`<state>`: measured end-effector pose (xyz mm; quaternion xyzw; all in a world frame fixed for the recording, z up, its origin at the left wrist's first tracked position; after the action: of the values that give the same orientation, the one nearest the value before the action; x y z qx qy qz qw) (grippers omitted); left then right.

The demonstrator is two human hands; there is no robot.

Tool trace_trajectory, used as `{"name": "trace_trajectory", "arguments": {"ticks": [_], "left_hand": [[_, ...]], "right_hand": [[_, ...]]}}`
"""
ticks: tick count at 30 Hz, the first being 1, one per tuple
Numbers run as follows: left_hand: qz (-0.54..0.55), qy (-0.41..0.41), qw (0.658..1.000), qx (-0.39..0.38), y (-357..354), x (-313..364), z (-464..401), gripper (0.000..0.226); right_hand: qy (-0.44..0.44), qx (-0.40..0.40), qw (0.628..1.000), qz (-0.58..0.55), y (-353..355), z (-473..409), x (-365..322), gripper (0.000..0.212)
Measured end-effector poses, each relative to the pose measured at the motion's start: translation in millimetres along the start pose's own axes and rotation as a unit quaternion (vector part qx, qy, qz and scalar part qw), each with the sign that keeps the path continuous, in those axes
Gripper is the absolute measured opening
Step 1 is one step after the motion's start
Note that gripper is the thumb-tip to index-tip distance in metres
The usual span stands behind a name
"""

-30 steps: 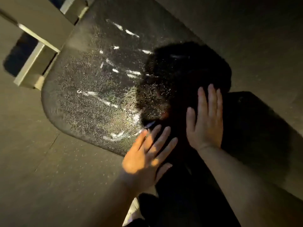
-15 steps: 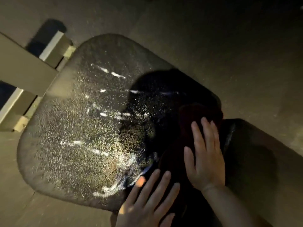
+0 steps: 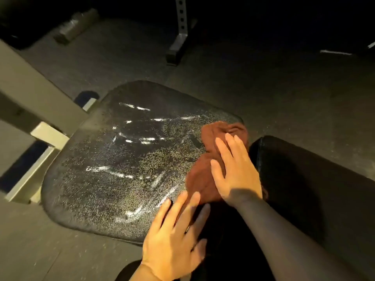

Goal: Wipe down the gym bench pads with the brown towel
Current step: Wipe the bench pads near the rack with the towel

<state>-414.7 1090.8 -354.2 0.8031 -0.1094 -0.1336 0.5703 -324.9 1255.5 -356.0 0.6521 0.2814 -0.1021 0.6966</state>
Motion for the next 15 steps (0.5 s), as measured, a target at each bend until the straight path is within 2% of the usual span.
{"name": "trace_trajectory", "arguments": {"ticks": [3,7,11,15], "left_hand": [[-0.012,-0.012,0.999,0.034,2,0,-1,0.051],[-0.034,0.000,0.998,0.048,5,-1,1,0.050],[-0.028,-0.016,0.993,0.110,8,4,8,0.038],[-0.035,-0.009,0.989,0.141,11,4,7,0.044]], "right_hand": [[0.016,0.036,0.999,-0.023,3,-3,2,0.060],[-0.021,0.001,1.000,-0.020,-3,17,-4,0.054],[-0.024,-0.032,0.998,-0.047,-7,62,-19,0.052],[-0.065,-0.063,0.995,-0.046,-6,48,-20,0.055]]}}
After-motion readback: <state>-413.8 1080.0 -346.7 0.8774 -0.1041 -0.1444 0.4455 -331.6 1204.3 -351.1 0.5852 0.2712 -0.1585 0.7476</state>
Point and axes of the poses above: each hand's wrist, its own z-axis away from the middle knuckle, its own y-axis out of the back of the hand, x = y × z, the point moved 6 cm from there along -z, towards the middle knuckle, and after that the axes turned 12 degrees about -y, right-handed, at the moved point
